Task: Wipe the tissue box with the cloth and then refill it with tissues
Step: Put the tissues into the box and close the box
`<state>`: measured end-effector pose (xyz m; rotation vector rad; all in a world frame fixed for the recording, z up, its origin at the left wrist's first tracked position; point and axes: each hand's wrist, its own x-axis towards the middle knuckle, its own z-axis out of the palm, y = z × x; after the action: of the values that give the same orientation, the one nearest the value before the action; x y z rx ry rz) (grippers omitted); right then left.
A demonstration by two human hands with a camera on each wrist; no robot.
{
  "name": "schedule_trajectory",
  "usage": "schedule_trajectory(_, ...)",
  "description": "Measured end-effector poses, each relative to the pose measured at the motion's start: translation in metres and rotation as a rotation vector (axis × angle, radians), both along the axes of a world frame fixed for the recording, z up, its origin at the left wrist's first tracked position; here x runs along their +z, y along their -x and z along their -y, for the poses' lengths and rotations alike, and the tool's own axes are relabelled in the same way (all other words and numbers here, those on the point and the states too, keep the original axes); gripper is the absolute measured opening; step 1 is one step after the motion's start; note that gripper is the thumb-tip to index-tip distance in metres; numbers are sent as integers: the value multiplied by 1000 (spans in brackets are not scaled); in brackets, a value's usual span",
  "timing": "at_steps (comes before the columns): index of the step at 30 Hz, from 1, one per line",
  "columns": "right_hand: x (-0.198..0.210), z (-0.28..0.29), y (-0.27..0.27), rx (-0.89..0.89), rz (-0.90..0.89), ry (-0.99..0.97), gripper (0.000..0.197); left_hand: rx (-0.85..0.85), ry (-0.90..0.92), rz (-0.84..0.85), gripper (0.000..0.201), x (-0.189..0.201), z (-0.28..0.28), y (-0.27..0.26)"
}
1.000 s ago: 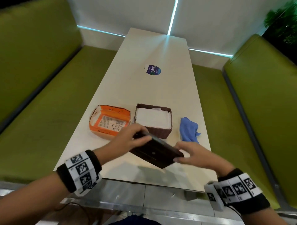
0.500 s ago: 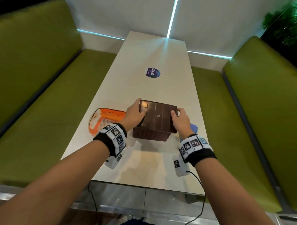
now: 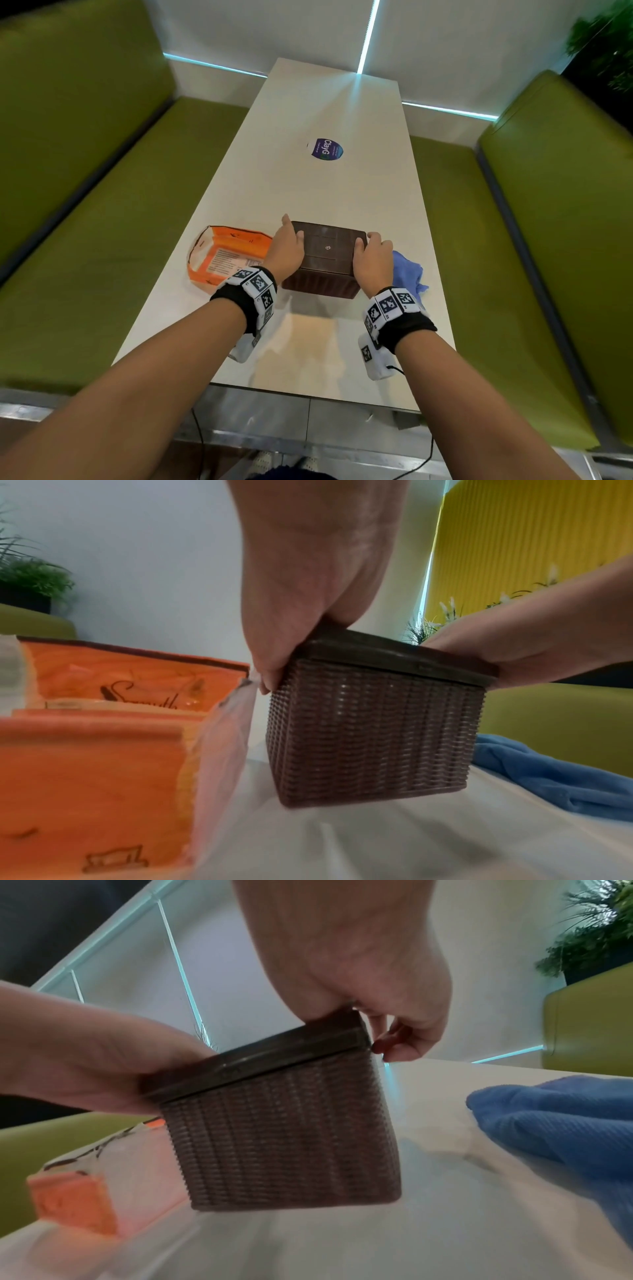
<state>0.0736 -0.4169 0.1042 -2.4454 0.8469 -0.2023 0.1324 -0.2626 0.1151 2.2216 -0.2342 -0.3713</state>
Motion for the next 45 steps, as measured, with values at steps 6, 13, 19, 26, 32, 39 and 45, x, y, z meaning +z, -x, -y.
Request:
schedule_trajectory(6,-6,-4,3,-30,40,-200,52,24,14,-21,58,-4,2,0)
schedule_trajectory(13,-7,0,6,-51,107,-413,63,54,51,-24,68,-18,3,-8)
schedule_trajectory(19,-4,-1,4,-46,48,-296,71,81,10,5,75,-24,5,-15)
schedule_trajectory(26,-9,3,0,-92,31,-397,84,129,72,-49,72,-26,4,-18)
schedule_trajectory(32,-10,5,-3,-76,-57,-244,76,136,-4,-31,59,-26,6,-17)
schedule_trajectory(39,-2,2,-4,18,-110,24,58,133,47,27,63,-30,4,-16)
schedule_trajectory(45,3,-4,-10,70,-149,193,58,132,-9,35,62,-25,5,-14)
